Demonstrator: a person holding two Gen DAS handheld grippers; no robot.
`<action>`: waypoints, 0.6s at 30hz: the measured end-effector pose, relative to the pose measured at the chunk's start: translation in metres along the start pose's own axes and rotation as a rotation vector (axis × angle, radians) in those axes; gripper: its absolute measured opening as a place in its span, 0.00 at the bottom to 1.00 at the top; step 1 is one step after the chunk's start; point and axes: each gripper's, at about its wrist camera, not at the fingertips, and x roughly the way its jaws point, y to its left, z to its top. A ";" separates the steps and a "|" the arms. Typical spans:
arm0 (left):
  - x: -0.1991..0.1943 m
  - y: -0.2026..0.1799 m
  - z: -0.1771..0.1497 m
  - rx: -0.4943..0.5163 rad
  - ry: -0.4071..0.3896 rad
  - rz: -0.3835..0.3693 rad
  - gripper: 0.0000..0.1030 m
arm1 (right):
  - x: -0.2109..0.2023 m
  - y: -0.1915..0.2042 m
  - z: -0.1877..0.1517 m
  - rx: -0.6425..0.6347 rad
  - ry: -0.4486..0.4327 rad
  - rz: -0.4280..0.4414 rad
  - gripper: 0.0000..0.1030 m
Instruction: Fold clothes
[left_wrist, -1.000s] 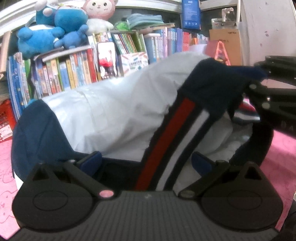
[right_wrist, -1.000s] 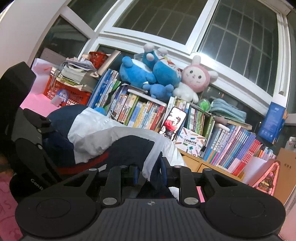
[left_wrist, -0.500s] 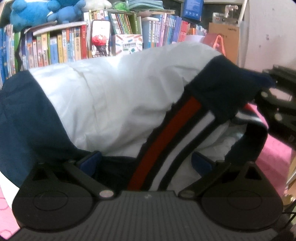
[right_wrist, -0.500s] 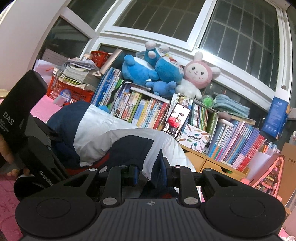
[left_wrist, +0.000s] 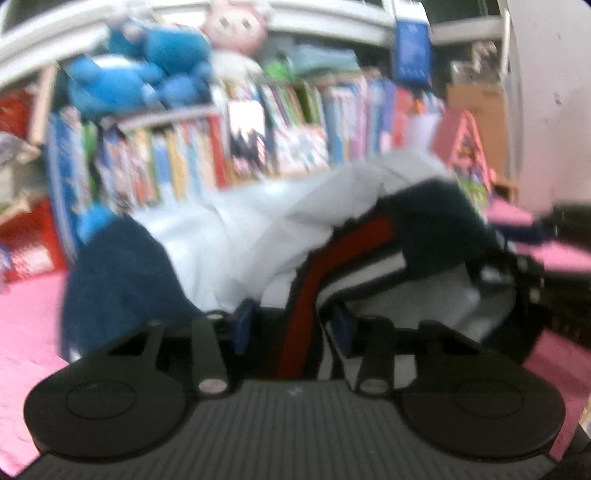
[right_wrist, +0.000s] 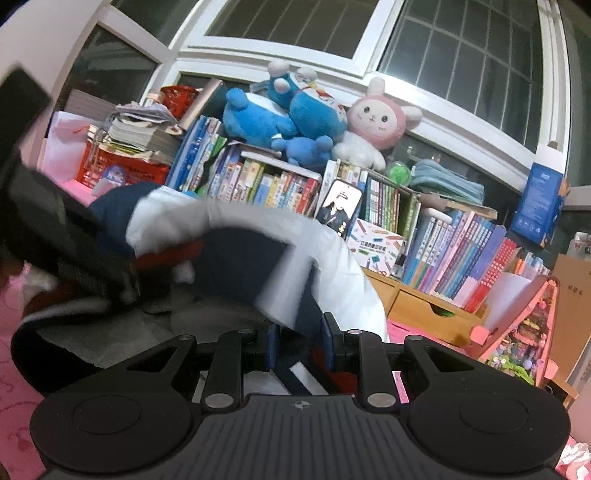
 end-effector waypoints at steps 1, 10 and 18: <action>-0.003 0.001 0.001 0.008 -0.015 0.015 0.34 | 0.001 0.000 -0.001 -0.001 0.002 -0.001 0.25; -0.022 -0.001 0.002 0.034 -0.061 0.015 0.34 | 0.012 0.030 0.000 -0.136 -0.034 -0.020 0.33; -0.068 -0.004 0.002 0.132 -0.127 -0.070 0.44 | 0.004 0.028 0.017 -0.085 -0.142 -0.049 0.17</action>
